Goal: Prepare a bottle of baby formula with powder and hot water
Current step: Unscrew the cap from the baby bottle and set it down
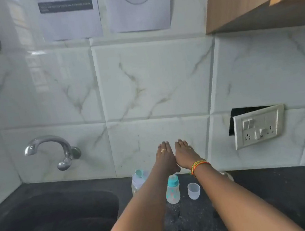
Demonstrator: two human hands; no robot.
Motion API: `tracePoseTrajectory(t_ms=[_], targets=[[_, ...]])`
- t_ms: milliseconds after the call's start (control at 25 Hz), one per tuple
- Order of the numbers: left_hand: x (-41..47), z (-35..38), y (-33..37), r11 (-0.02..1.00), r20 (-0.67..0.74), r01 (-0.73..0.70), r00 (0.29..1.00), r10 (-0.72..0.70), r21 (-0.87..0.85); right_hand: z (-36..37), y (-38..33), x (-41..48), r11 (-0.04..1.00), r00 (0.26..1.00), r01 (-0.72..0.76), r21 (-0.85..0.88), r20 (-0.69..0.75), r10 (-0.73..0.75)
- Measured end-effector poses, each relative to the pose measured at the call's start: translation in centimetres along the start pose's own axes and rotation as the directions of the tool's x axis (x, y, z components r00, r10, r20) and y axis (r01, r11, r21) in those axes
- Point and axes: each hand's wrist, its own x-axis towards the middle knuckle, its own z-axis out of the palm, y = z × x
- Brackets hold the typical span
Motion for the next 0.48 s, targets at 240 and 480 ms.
tracePoseTrajectory(t_ms=[240, 480], targets=[[-0.9, 3.6, -0.3, 0.982, 0.245, 0.135, 0.964, -0.100, -0.131, 6.5, 1.8, 0.9, 0.968, 0.977, -0.111, 0.227, 0.205, 0.064], [-2.1, 5.8, -1.1, 0.945, 0.310, 0.201, 0.944, -0.116, -0.259, 8.8, 1.6, 0.2, 0.937, 0.990, -0.095, 0.337, 0.135, 0.051]])
